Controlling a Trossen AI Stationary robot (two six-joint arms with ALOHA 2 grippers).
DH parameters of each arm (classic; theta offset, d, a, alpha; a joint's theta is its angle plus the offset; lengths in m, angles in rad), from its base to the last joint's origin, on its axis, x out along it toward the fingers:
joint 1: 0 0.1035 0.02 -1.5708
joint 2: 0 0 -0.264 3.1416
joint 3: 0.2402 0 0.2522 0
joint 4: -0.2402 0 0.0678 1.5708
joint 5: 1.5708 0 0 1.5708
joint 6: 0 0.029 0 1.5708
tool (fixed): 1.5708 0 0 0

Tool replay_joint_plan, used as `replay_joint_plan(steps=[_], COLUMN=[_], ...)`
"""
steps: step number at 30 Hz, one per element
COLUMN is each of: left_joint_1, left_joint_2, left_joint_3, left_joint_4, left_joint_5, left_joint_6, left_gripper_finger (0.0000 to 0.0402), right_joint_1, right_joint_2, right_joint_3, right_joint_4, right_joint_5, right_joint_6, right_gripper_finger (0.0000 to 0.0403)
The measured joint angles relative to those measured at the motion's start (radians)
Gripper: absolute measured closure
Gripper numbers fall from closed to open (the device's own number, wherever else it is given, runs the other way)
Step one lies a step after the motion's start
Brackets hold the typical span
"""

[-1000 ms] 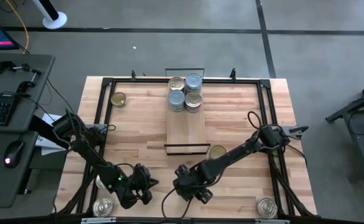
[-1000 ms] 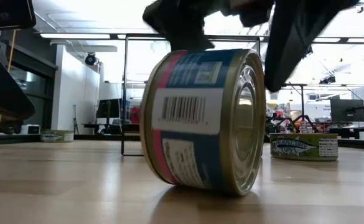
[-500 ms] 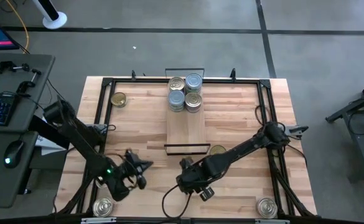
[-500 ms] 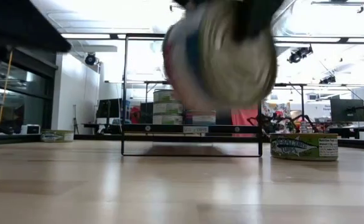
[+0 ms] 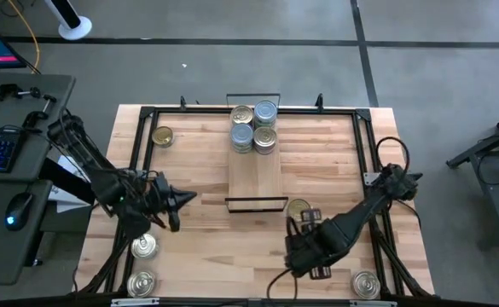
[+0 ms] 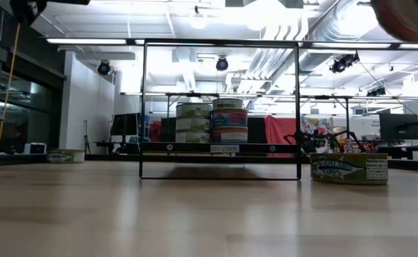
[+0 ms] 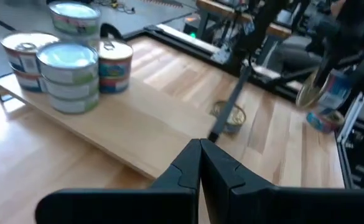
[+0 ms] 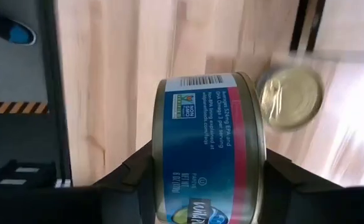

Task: Stack canned seafood by type on shelf
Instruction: Stack the pink and blue tuna can on top of the pink and blue tuna can on the shelf

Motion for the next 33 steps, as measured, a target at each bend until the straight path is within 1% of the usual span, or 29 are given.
replay_joint_plan(steps=[3, 5, 9, 12, 15, 17, 19, 22, 24, 26, 28, 33], left_joint_1=[0.021, 0.033, 0.067, 0.109, 0.170, 0.214, 0.253, 0.288, 0.297, 0.298, 0.298, 0.298], left_joint_2=[-0.046, -0.065, -0.081, -0.081, -0.079, -0.079, -0.079, -0.077, -0.075, -0.076, -0.076, -0.076], left_joint_3=[0.000, 0.000, 0.000, 0.000, 0.000, 0.000, 0.000, 0.000, 0.000, 0.000, 0.000, 0.000], left_joint_4=[0.036, 0.066, 0.118, 0.141, 0.168, 0.191, 0.229, 0.309, 0.370, 0.425, 0.461, 0.493], left_joint_5=[0.004, 0.020, 0.031, 0.034, 0.034, 0.033, 0.030, 0.028, 0.027, 0.027, 0.017, -0.027], left_joint_6=[0.053, 0.101, 0.145, 0.152, 0.153, 0.151, 0.151, 0.198, 0.250, 0.313, 0.377, 0.507], left_gripper_finger=[0.0401, 0.0401, 0.0401, 0.0401, 0.0401, 0.0401, 0.0401, 0.0401, 0.0401, 0.0401, 0.0401, 0.0401], right_joint_1=[-0.014, -0.049, -0.183, -0.343, -0.518, -0.611, -0.674, -0.726, -0.744, -0.757, -0.763, -0.759], right_joint_2=[-0.079, -0.166, -0.376, -0.513, -0.584, -0.589, -0.575, -0.535, -0.501, -0.473, -0.446, -0.373], right_joint_3=[-0.155, -0.289, -0.547, -0.685, -0.763, -0.781, -0.782, -0.782, -0.782, -0.782, -0.782, -0.782], right_joint_4=[0.004, 0.018, 0.143, 0.240, 0.413, 0.542, 0.681, 0.900, 1.006, 1.094, 1.158, 1.282], right_joint_5=[-0.003, 0.010, 0.076, 0.166, 0.260, 0.311, 0.382, 0.495, 0.530, 0.538, 0.543, 0.601], right_joint_6=[0.049, 0.070, 0.057, -0.060, -0.324, -0.546, -0.787, -1.101, -1.261, -1.355, -1.394, -1.402], right_gripper_finger=[0.0235, 0.0235, 0.0235, 0.0235, 0.0235, 0.0235, 0.0235, 0.0235, 0.0235, 0.0235, 0.0235, 0.0235])
